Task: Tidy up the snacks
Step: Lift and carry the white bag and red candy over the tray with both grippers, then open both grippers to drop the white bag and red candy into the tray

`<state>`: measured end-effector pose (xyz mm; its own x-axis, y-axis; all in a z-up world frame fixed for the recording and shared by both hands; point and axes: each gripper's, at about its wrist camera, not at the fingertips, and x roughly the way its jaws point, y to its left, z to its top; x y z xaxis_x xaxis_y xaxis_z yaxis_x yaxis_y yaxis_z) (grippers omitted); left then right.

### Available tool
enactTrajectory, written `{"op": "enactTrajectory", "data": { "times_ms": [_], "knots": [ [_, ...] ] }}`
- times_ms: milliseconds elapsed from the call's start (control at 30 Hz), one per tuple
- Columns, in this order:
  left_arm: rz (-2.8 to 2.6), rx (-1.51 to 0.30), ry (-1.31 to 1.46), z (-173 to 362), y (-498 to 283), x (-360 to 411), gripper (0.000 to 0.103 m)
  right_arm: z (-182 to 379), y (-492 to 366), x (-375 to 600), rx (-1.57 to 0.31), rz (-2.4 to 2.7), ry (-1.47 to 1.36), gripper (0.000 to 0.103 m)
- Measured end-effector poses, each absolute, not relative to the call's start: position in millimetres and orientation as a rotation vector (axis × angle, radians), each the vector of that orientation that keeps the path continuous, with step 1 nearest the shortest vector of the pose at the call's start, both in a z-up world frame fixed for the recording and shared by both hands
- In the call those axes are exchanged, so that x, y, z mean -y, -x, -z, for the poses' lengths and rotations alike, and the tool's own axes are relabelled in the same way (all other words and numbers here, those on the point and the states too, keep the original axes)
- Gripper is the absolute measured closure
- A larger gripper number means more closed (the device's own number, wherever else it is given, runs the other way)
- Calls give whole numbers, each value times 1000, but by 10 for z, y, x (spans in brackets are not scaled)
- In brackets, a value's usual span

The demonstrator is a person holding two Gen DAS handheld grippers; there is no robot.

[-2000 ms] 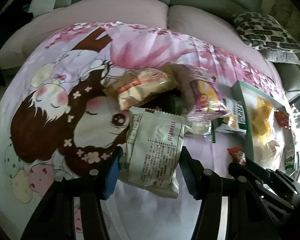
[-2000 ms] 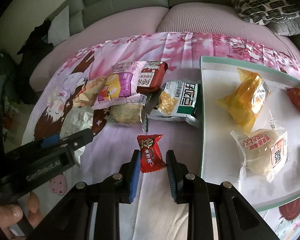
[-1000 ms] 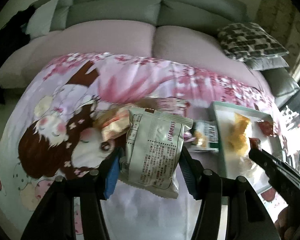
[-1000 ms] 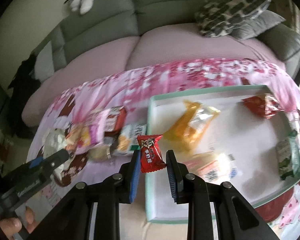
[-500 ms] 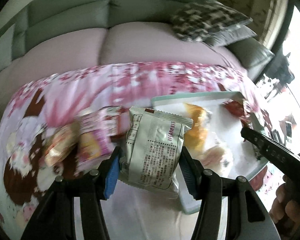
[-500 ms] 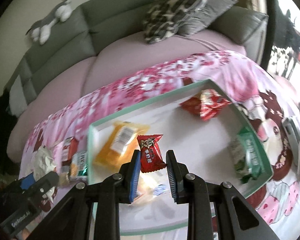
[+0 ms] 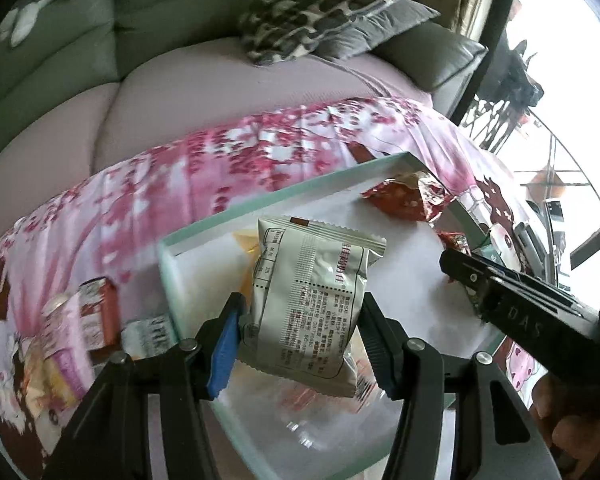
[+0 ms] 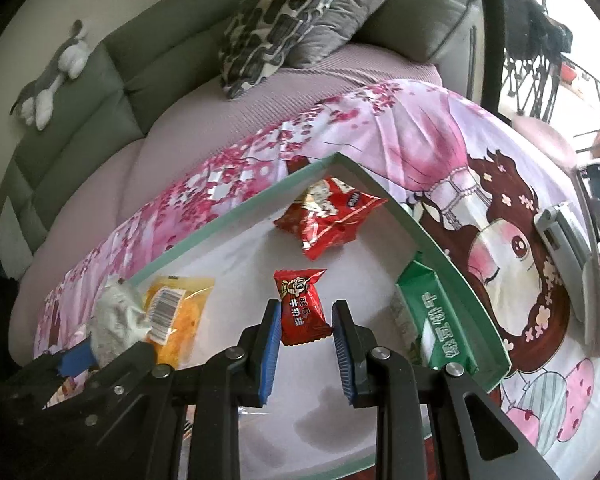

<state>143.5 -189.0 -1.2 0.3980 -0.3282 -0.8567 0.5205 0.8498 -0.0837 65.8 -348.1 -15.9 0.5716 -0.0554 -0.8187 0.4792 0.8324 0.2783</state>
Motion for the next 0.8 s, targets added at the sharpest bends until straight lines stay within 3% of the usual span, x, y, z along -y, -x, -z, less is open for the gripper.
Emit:
{"op": "enactTrajectory", "data": {
  "times_ms": [600,700,800],
  "knots": [
    [526,-1018,-257,79,-1444,2071,41,236,-633,3600,-941,372,-542,74],
    [476,-1014,-251,18,-1473,1937,38,245,-646,3583,-955,373,-537,74],
    [418,-1032,-203,-16,-1534,1764,25,260,-669,3537,-973,374,-515,72]
  ]
}}
